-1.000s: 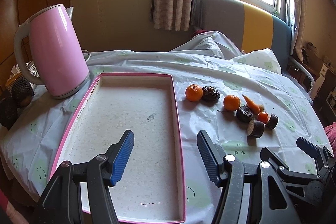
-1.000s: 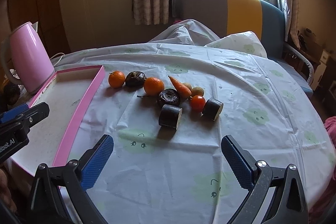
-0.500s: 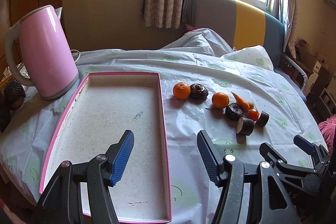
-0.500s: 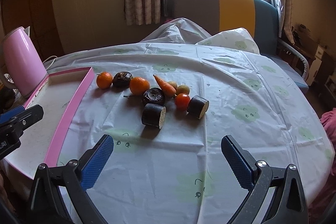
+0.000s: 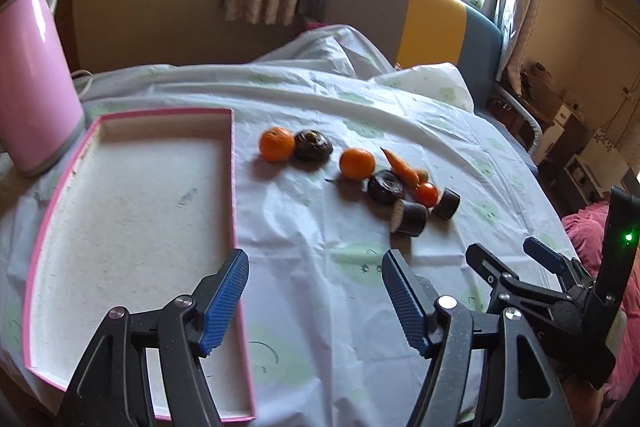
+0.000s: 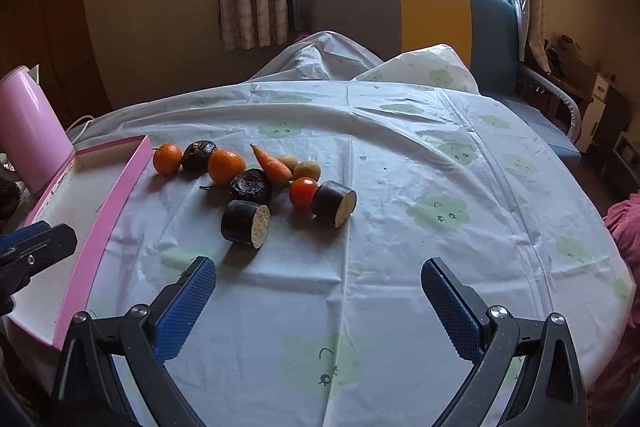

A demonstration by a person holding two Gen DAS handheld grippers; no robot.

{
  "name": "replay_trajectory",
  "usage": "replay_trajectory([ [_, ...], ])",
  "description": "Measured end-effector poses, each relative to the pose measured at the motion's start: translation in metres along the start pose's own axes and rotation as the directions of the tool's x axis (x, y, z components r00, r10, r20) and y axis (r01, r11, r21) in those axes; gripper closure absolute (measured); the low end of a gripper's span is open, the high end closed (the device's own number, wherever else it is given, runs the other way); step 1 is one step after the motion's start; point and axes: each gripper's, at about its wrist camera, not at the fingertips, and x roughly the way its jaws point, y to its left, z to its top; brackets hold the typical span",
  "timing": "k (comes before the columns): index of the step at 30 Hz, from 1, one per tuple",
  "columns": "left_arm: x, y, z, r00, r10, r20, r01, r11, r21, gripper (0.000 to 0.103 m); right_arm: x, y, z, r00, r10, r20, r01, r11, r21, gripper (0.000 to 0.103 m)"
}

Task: Organize fruits
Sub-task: 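Grasp the dark cylindrical piece with the left gripper while the right gripper grasps the carrot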

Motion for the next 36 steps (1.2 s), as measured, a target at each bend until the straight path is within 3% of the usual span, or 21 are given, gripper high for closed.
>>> replay_trajectory([
  [8, 0.030, -0.029, 0.008, 0.994, -0.055, -0.090, 0.064, 0.993, 0.097, 0.033, 0.003, -0.043, 0.002, 0.994, -0.103, -0.030, 0.105, 0.993, 0.063, 0.000],
  [17, 0.069, -0.072, 0.022, 0.982, -0.101, -0.161, 0.126, 0.980, 0.156, 0.035, 0.003, -0.062, 0.000, 0.993, -0.109, -0.036, 0.112, 0.988, 0.108, 0.001],
  [24, 0.102, -0.082, 0.024, 0.979, -0.079, -0.190, 0.111, 0.980, 0.164, 0.047, 0.010, -0.073, -0.005, 0.994, -0.088, -0.067, 0.097, 0.983, 0.156, 0.020],
  [27, 0.110, -0.082, 0.022, 0.971, -0.107, -0.215, 0.144, 0.976, 0.164, 0.073, 0.016, -0.073, -0.004, 0.995, -0.059, -0.078, 0.072, 0.983, 0.169, 0.027],
  [34, 0.091, -0.055, 0.012, 0.973, -0.122, -0.197, 0.148, 0.981, 0.122, 0.073, 0.028, -0.050, 0.012, 0.993, 0.094, -0.073, -0.083, 0.987, 0.137, 0.047],
  [36, 0.086, -0.047, 0.009, 0.973, -0.126, -0.195, 0.149, 0.983, 0.106, 0.073, 0.034, -0.041, 0.019, 0.987, 0.140, -0.076, -0.131, 0.984, 0.119, 0.057],
])
